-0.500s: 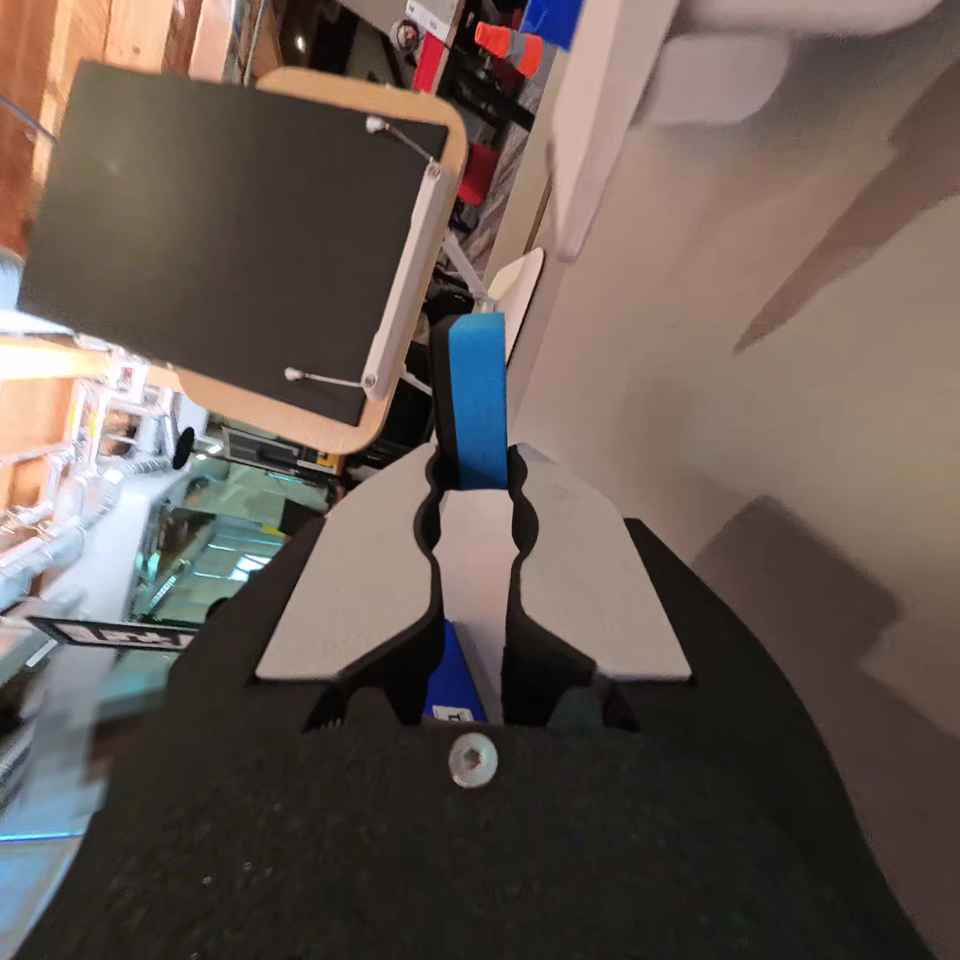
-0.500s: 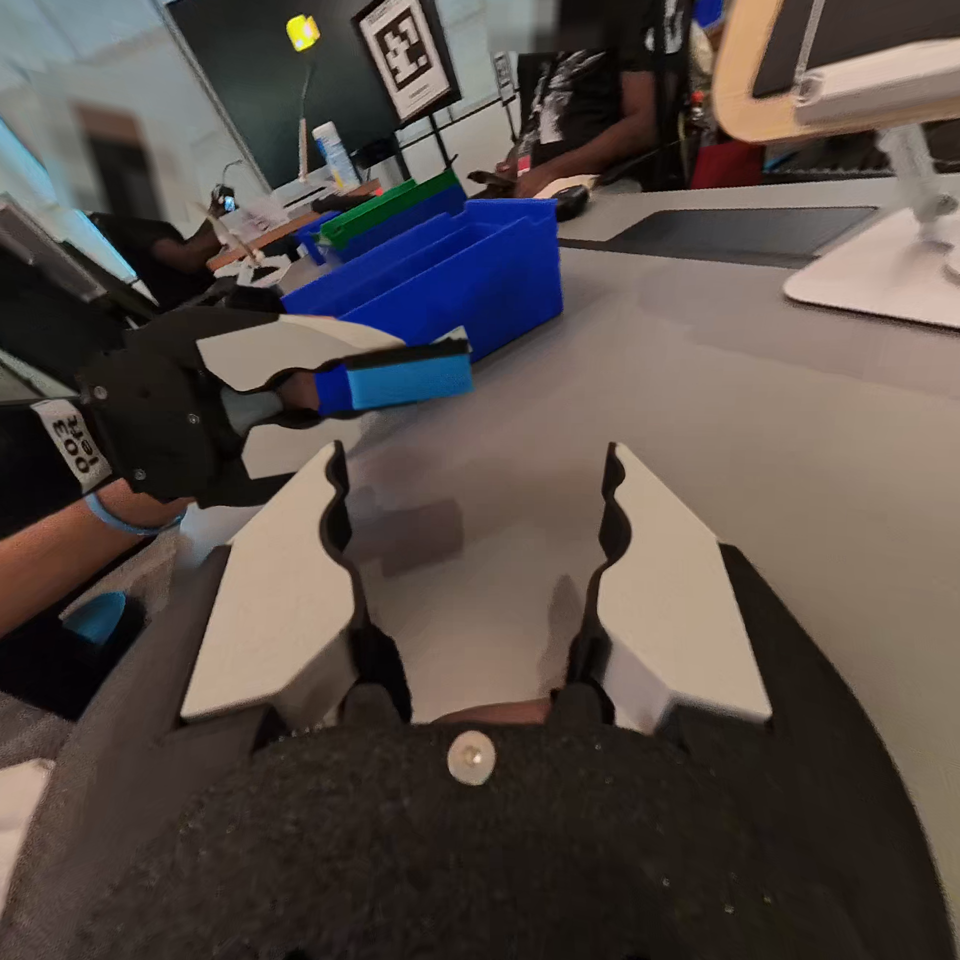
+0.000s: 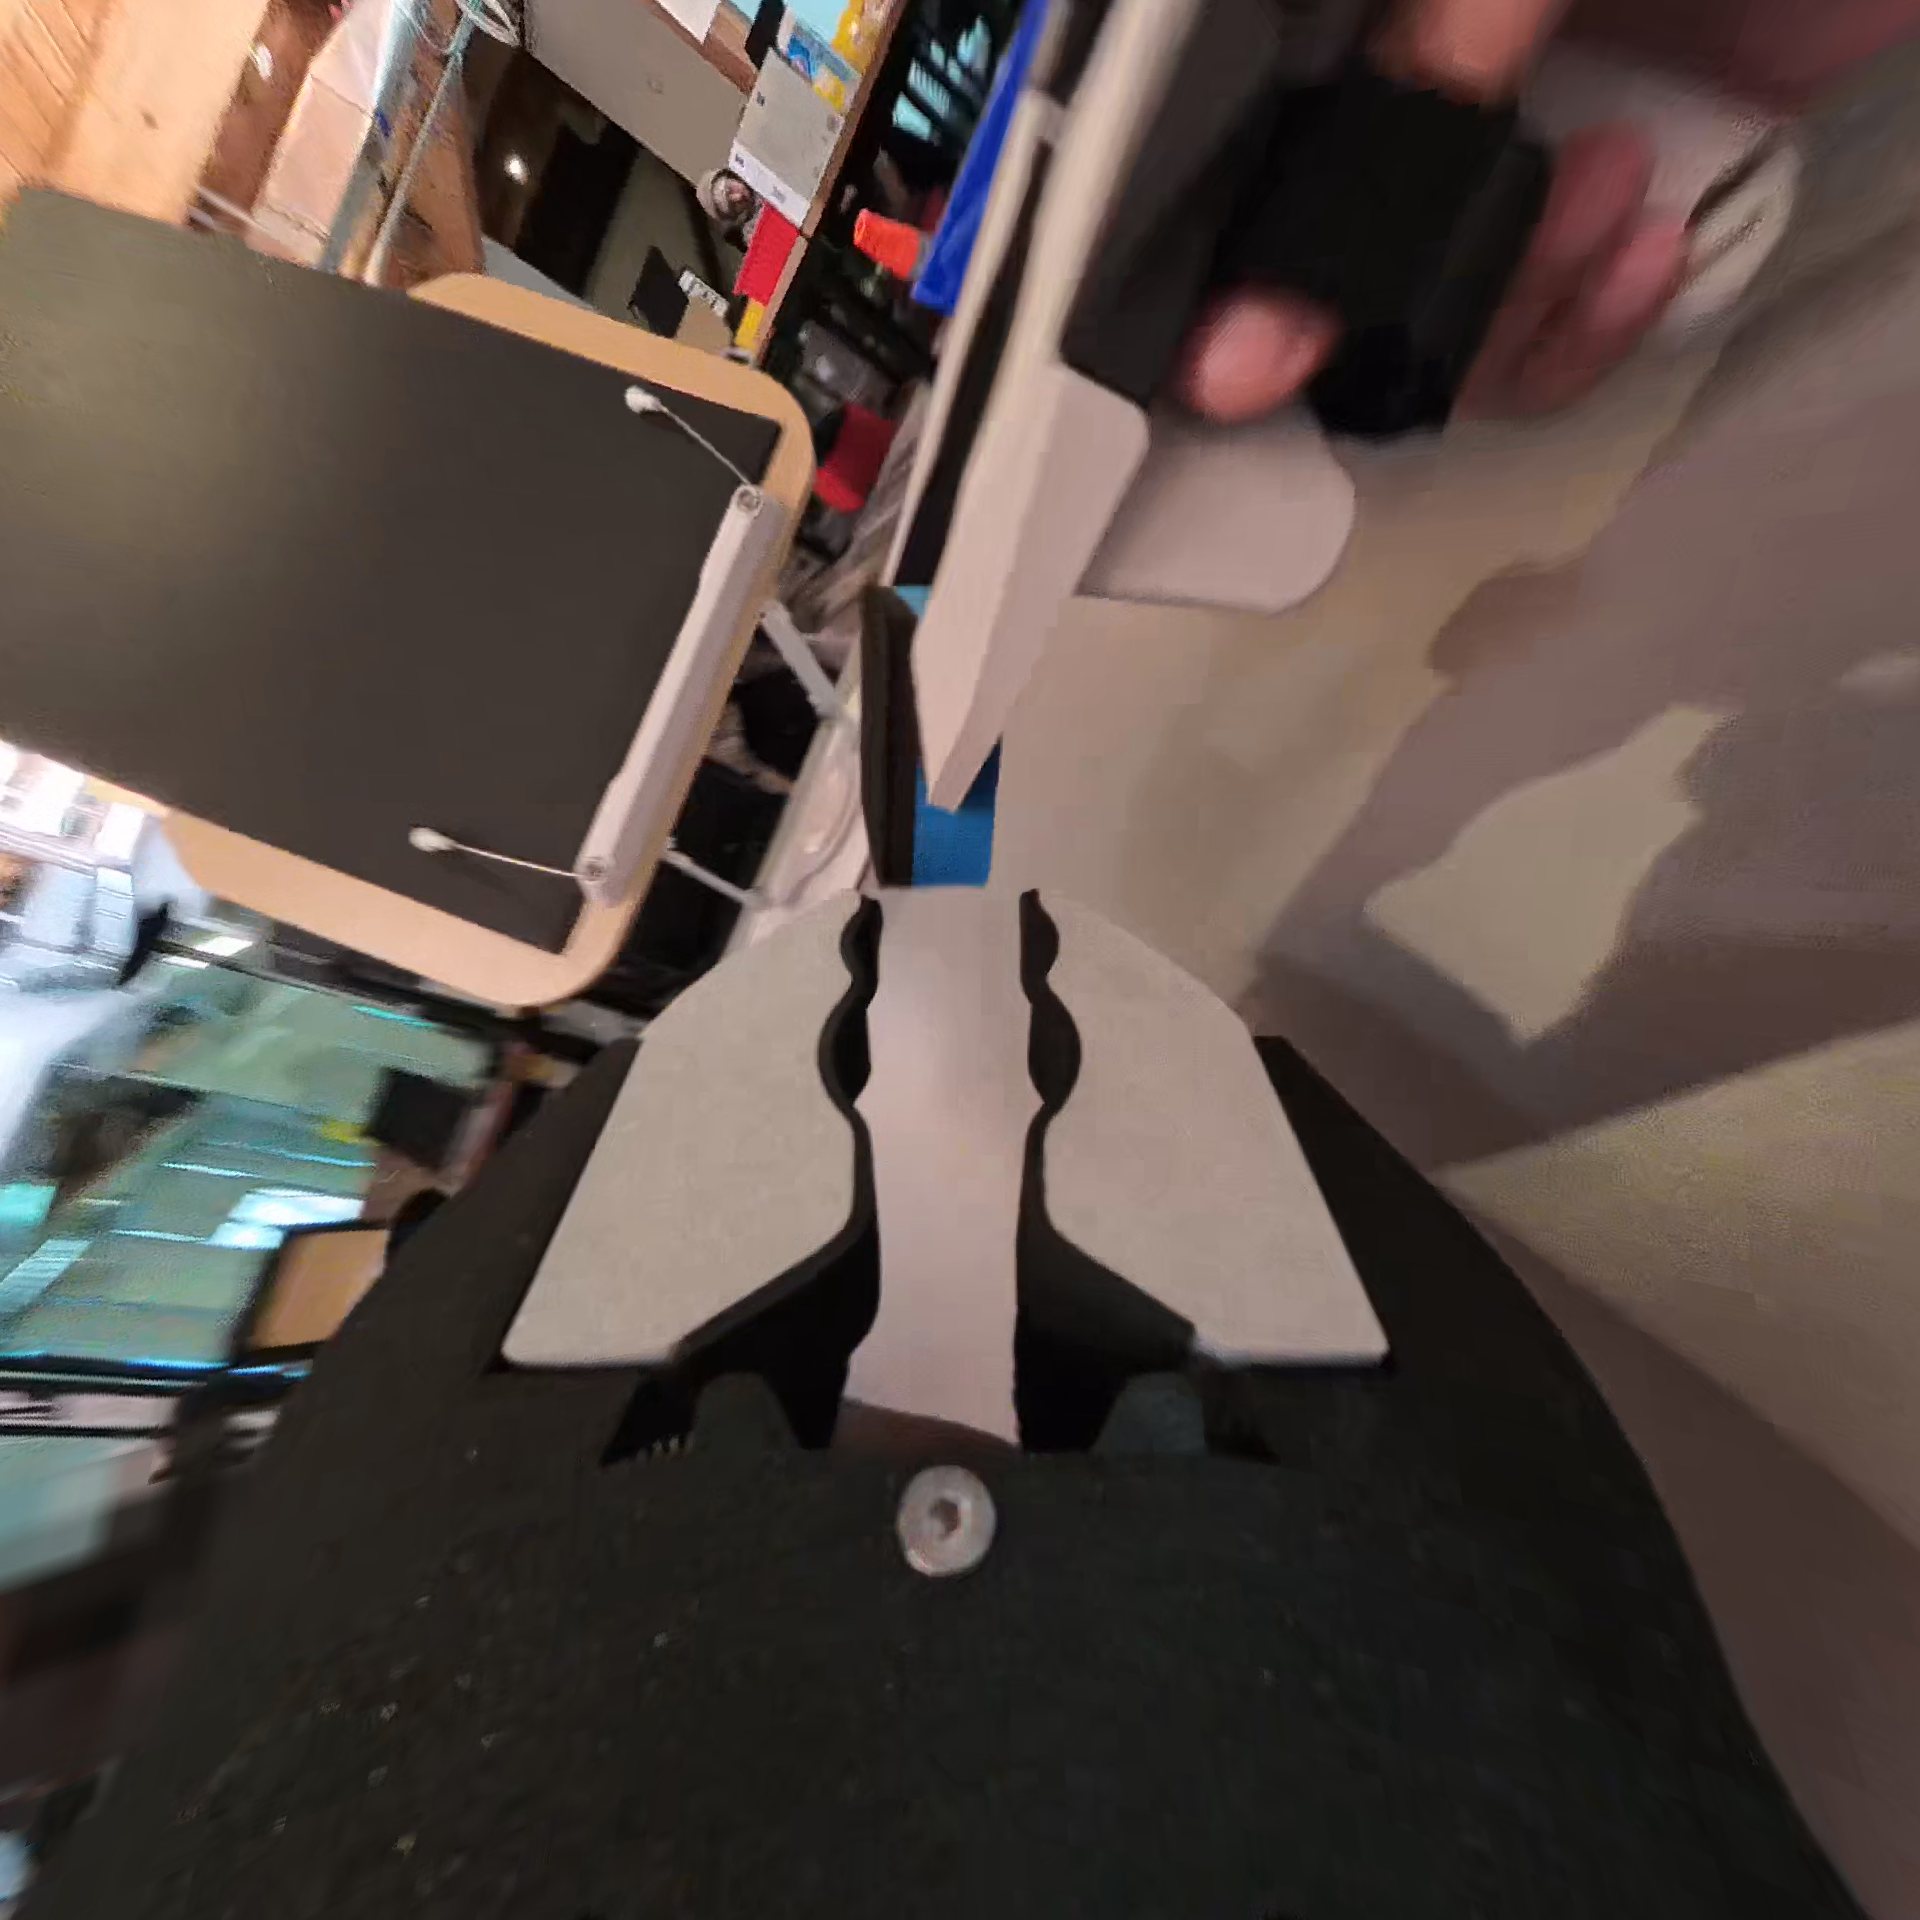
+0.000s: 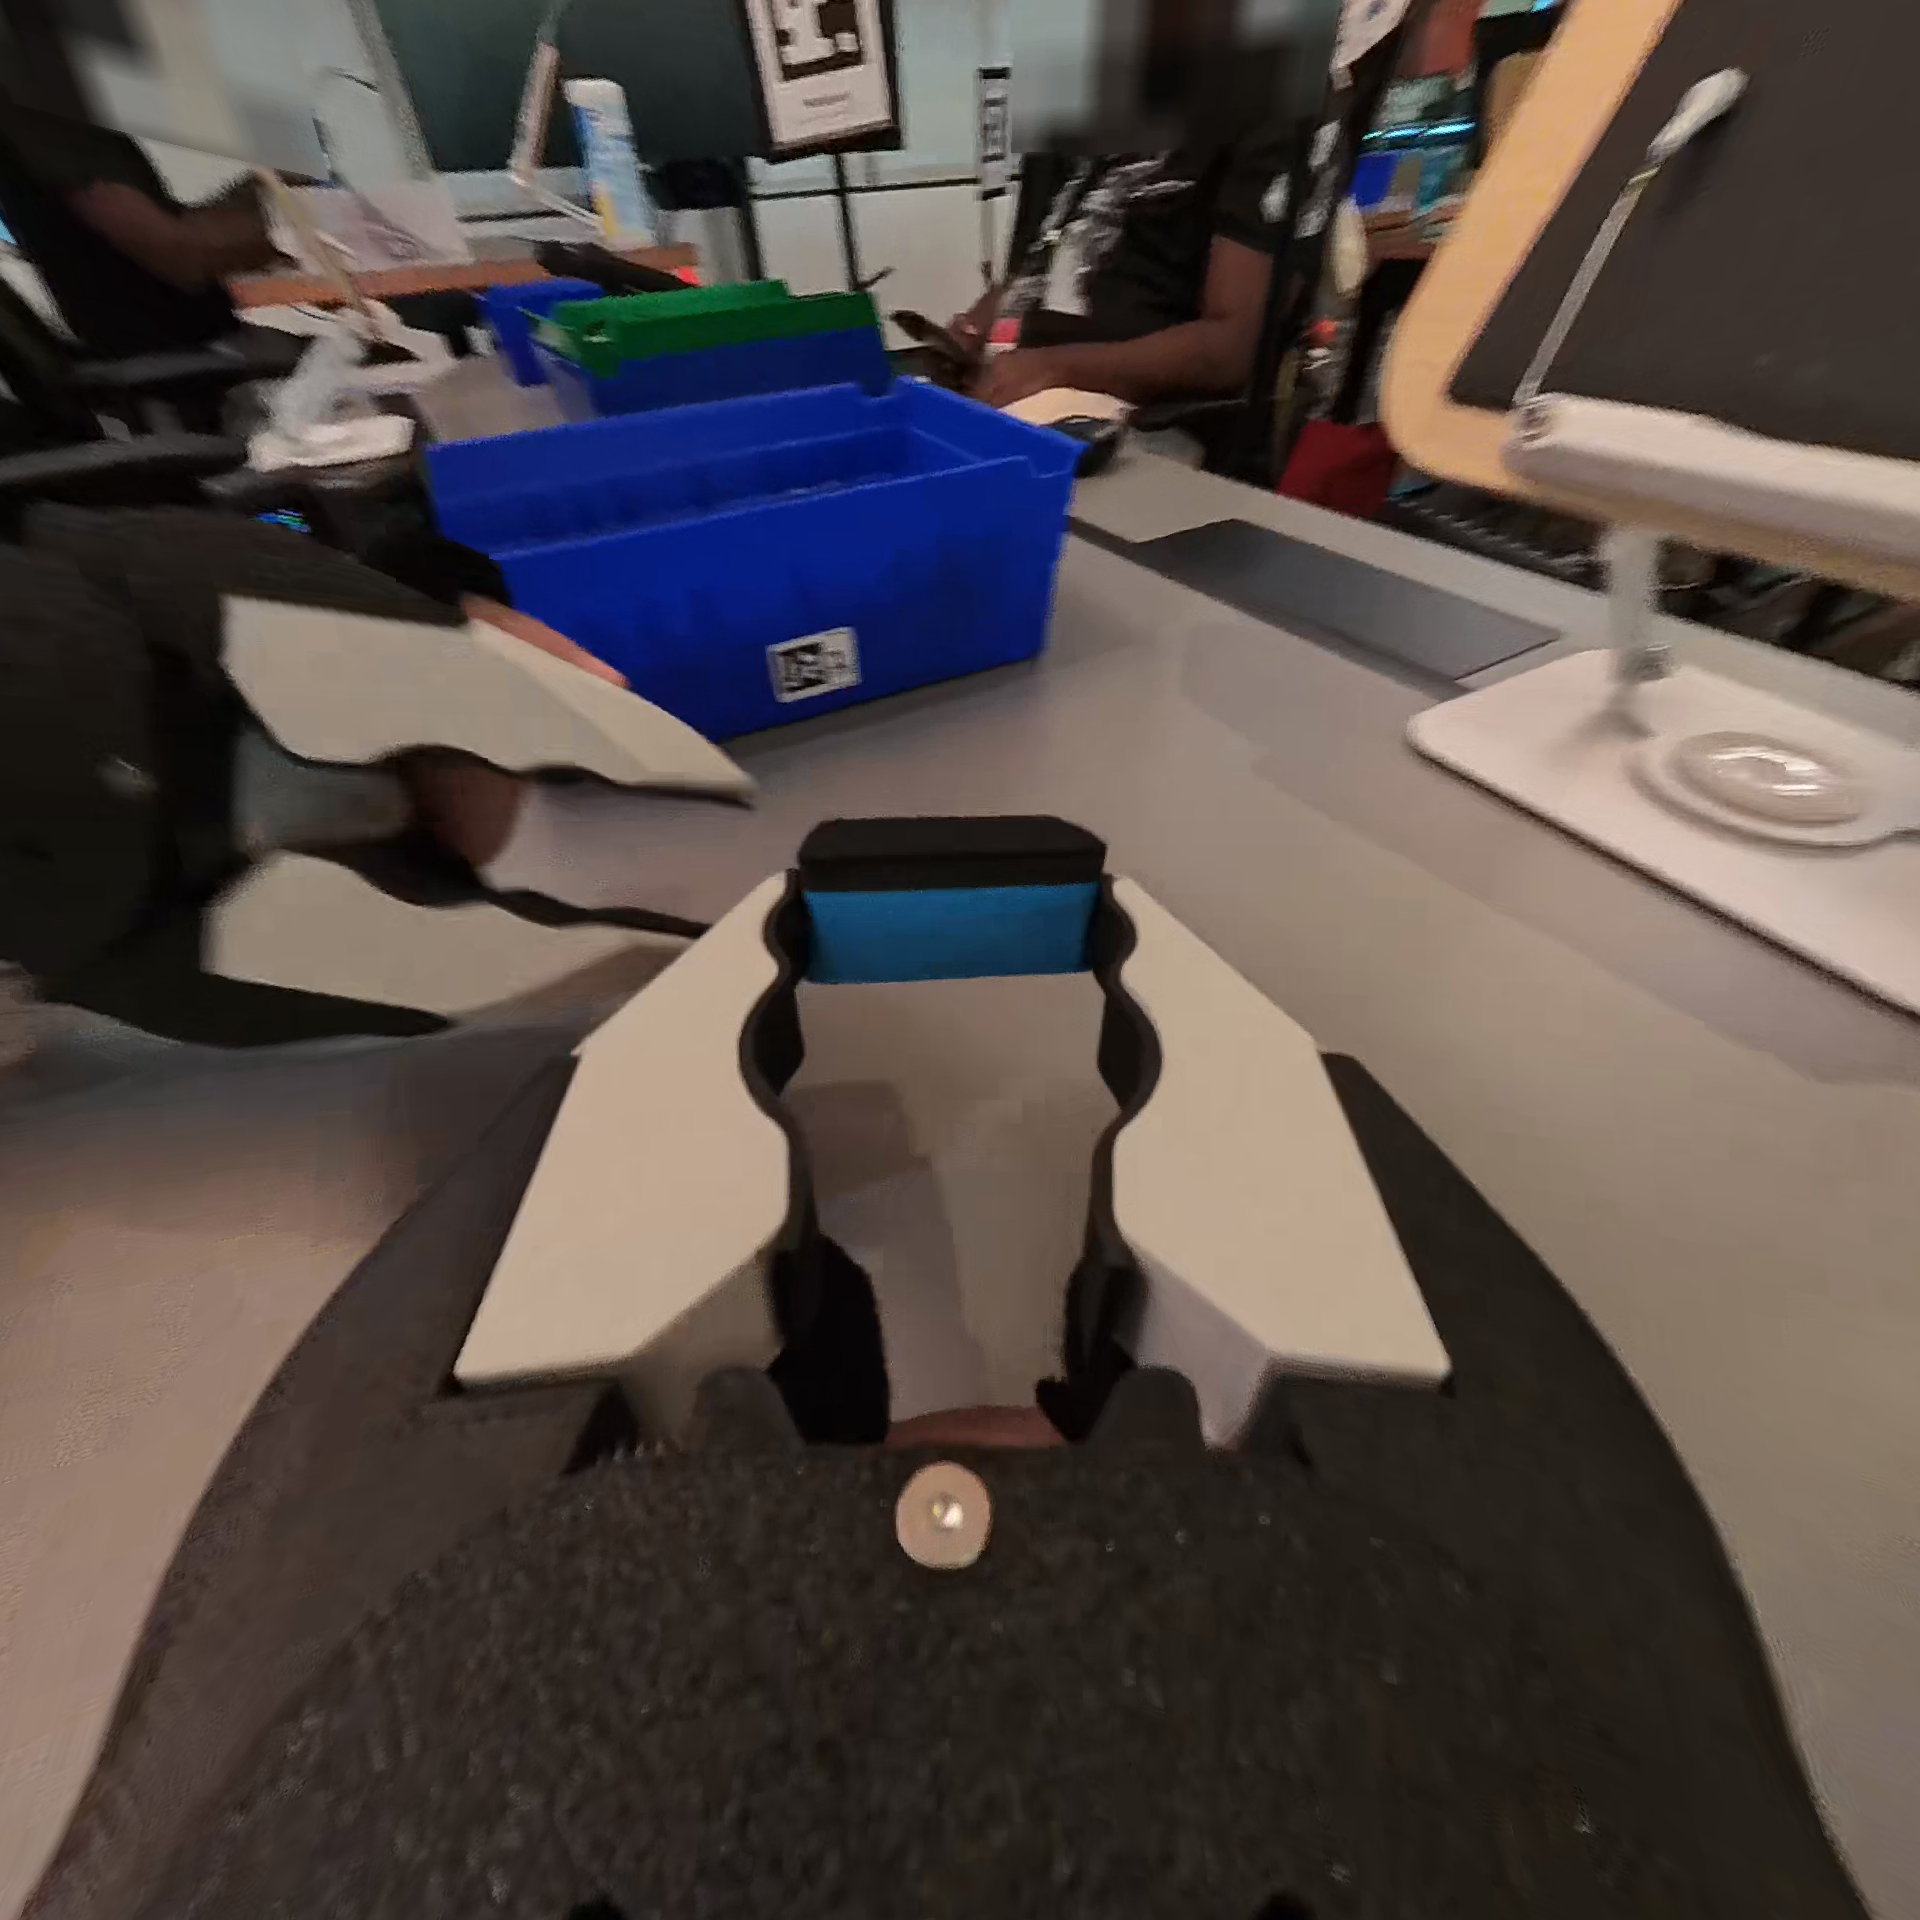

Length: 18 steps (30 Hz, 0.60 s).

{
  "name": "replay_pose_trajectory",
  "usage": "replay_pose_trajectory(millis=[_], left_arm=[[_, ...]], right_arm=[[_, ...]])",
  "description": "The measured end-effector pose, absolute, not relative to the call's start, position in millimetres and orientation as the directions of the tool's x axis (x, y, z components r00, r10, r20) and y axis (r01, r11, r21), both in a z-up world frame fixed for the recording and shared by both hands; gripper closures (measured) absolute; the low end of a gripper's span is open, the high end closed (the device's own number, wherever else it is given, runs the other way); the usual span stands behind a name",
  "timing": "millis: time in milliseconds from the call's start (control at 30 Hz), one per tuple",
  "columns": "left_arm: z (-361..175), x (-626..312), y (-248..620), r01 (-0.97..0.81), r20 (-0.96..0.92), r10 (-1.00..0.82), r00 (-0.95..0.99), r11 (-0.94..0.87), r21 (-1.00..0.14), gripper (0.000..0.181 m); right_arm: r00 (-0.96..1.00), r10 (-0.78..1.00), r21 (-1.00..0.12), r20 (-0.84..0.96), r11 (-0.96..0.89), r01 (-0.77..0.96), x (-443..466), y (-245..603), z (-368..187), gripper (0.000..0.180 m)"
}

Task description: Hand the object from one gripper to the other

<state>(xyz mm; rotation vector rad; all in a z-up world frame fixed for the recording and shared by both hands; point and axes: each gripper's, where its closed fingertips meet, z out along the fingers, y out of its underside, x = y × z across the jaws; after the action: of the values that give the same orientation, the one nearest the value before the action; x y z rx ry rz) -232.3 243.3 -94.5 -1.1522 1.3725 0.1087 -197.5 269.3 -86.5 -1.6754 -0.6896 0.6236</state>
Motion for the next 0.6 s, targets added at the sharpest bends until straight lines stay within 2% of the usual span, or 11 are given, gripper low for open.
replay_pose_trajectory(millis=[100,167,233,333,400,500,600], left_arm=[[-81,-240,250,-0.472,-0.519,-0.705,0.483,0.290,-0.832,0.135],[-80,-242,254,-0.343,-0.276,-0.805,0.525,0.097,-0.934,0.131],[-82,-239,255,-0.225,-0.053,-0.861,0.506,-0.072,-0.972,0.116],[-90,-232,254,-0.140,0.194,-0.873,0.447,-0.282,-0.949,0.101],[-97,-228,255,-0.165,0.232,-0.872,0.431,-0.329,-0.930,0.093],[-101,-225,263,-0.195,0.192,-0.875,0.445,-0.304,-0.932,0.096],[-103,-224,263,-0.215,0.173,-0.894,0.412,-0.280,-0.935,0.117]], right_arm=[[0.762,0.619,-0.966,0.191,-0.018,0.257,-167,284,-80,0.125],[0.724,0.541,-0.892,0.429,0.124,0.436,-160,284,-76,0.124],[0.642,0.461,-0.778,0.613,0.208,0.593,-163,283,-79,0.124],[0.526,0.409,-0.653,0.745,0.289,0.700,-188,279,-86,0.124],[0.456,0.376,-0.579,0.807,0.346,0.738,-209,274,-88,0.125],[0.414,0.352,-0.533,0.840,0.386,0.753,-232,271,-90,0.124],[0.404,0.352,-0.524,0.844,0.387,0.759,-242,269,-93,0.124]])
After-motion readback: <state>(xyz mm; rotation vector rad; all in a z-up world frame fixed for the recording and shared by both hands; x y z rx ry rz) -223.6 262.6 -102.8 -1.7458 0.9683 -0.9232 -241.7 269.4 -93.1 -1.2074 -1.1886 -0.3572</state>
